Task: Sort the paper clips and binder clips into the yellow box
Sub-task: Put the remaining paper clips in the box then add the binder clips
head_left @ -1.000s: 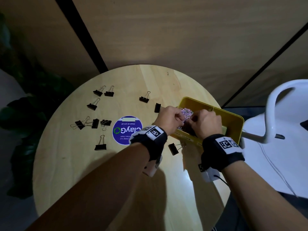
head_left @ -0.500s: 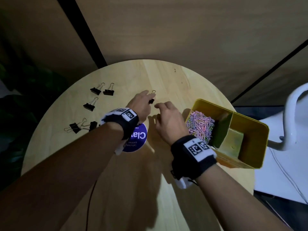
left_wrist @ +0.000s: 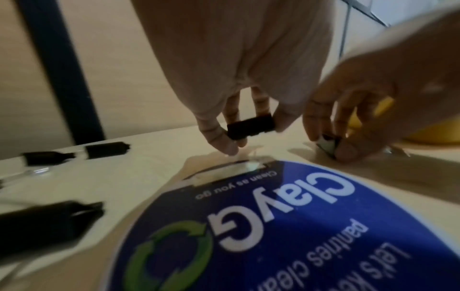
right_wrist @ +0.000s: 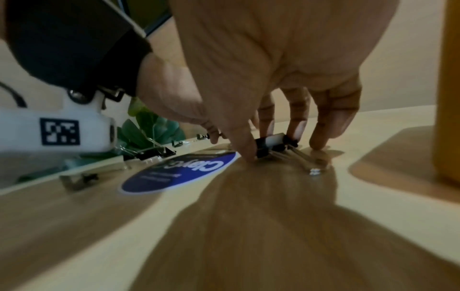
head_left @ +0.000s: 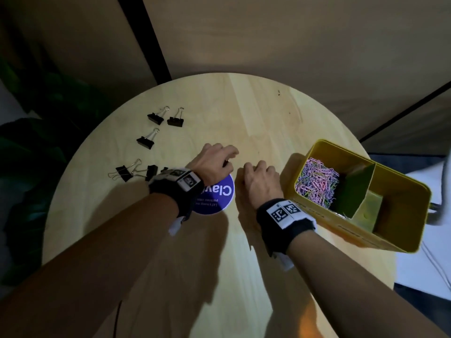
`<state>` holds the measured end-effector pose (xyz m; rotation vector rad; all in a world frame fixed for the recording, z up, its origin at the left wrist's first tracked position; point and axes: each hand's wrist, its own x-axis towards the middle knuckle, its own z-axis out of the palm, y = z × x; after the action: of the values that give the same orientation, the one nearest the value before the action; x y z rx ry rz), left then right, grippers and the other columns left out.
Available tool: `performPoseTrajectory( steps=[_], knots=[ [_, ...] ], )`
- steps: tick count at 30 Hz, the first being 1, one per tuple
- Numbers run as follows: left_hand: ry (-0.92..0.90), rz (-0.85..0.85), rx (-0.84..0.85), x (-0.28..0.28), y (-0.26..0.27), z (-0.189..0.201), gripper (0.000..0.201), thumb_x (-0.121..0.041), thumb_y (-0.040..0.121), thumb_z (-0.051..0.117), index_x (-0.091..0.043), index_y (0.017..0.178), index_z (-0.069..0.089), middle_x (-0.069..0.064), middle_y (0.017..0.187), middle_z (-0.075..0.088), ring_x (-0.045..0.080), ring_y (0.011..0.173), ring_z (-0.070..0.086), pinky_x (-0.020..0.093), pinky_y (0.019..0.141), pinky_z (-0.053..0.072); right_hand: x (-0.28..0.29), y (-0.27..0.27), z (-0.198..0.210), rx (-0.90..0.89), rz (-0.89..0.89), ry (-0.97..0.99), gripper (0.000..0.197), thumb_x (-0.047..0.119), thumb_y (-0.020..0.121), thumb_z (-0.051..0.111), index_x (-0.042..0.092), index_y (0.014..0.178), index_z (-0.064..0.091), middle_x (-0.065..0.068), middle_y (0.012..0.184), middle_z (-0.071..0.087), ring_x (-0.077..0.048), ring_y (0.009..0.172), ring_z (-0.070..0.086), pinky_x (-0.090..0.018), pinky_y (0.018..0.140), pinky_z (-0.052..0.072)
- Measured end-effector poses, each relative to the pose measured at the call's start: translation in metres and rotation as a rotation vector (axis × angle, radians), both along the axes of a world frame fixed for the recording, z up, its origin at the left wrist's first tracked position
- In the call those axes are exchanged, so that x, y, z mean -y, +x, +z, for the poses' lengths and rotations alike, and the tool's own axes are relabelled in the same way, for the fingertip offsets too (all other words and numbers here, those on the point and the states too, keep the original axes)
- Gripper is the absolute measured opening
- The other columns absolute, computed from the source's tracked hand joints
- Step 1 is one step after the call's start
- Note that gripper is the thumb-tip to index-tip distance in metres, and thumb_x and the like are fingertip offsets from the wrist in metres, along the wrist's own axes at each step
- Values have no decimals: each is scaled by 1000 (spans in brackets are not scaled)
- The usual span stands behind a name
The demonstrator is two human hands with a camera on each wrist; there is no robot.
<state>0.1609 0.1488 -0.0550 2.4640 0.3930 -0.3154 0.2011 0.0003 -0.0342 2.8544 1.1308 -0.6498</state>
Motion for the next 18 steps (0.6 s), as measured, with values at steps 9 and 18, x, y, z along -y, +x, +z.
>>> performPoseTrajectory(
  steps=[9,18],
  knots=[
    [188,352,123,-23,-129,12,33,-34,89,42,-6,85,59,12,87,51,26,75,51,41,69,50,57,-45,33,-105,-22,416,22,16,94,45,-1,95,57,-8,91,33,-31,78,53,-36,77,49],
    [155,514,-24,44,-157,-25,23,-12,81,63,-5,102,58,23,110,46,39,101,47,42,87,42,128,-43,-1,-119,-153,-50,56,46,83,65,13,120,40,-16,103,37,-25,74,38,-33,75,45]
  ],
)
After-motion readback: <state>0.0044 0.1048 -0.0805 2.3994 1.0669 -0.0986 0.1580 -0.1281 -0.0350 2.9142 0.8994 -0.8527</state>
